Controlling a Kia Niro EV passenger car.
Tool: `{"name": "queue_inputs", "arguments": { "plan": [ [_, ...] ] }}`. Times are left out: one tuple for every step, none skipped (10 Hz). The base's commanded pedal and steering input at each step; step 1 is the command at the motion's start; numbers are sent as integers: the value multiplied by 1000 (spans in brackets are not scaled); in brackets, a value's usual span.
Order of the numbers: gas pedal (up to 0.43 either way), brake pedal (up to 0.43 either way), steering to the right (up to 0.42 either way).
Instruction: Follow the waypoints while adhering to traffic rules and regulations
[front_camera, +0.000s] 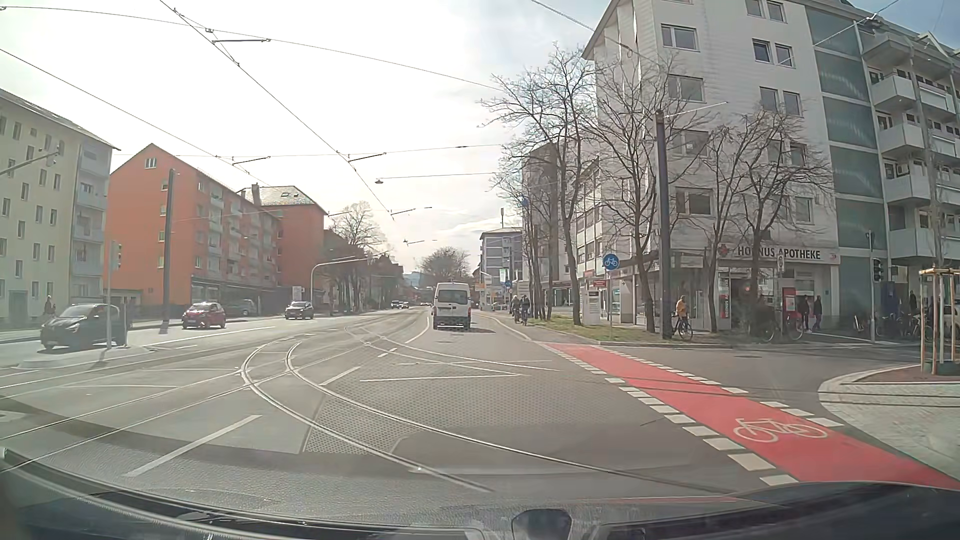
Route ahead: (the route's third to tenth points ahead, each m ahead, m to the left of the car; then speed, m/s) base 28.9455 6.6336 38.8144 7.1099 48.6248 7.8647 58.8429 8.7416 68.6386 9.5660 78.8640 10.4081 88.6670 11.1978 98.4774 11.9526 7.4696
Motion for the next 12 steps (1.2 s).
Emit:
{"name": "queue_inputs", "arguments": {
  "plan": [
    [169,0,-5],
    [110,0,-5],
    [98,0,-5],
    [98,0,-5],
    [98,0,-5],
    [79,0,-5],
    [79,0,-5],
    [79,0,-5],
    [79,0,-2],
    [79,0,-2],
    [79,0,-2],
    [79,0,-2]
  ]
}}
